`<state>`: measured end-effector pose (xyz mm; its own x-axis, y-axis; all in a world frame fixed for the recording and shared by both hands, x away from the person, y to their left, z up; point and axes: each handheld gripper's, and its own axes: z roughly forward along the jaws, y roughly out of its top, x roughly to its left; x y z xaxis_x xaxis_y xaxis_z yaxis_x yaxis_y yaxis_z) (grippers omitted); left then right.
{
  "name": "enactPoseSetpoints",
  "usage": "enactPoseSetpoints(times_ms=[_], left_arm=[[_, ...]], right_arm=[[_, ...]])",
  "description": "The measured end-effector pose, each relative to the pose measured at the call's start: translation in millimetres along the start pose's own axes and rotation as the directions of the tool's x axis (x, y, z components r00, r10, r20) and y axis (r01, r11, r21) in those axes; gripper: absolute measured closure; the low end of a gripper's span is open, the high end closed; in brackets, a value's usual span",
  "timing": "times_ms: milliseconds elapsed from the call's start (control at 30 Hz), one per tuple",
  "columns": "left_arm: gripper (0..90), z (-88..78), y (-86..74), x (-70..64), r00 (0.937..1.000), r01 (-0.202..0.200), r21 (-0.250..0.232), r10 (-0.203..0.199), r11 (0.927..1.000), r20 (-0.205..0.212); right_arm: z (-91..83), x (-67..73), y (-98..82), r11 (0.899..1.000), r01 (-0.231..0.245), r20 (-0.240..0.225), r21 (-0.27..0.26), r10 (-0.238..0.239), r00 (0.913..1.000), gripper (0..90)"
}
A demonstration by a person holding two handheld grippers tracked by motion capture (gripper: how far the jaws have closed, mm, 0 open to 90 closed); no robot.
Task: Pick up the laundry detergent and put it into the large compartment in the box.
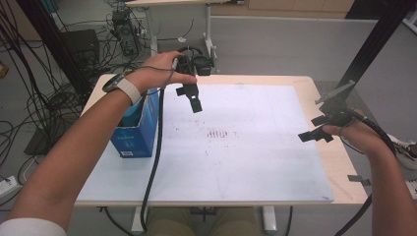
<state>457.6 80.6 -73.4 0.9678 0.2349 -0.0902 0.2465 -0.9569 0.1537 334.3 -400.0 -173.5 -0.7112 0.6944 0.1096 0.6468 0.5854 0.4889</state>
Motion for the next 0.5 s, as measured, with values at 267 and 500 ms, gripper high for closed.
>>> enactPoseSetpoints(times_ms=[267,500], left_arm=[[6.1,-1.0,-2.2,-1.0,1.0000,0.004,-0.003,-0.004,1.0000,-0.004],[6.2,-1.8,-5.2,-0.2,0.9999,0.013,-0.006,-0.013,0.9999,-0.005]], right_arm=[[-1.2,1.9,2.5,1.000,0.006,0.002,0.003,-0.006,1.0000,9.8],[-0.6,2.1,3.0,1.000,0.010,0.000,0.000,-0.010,0.9999,9.8]])
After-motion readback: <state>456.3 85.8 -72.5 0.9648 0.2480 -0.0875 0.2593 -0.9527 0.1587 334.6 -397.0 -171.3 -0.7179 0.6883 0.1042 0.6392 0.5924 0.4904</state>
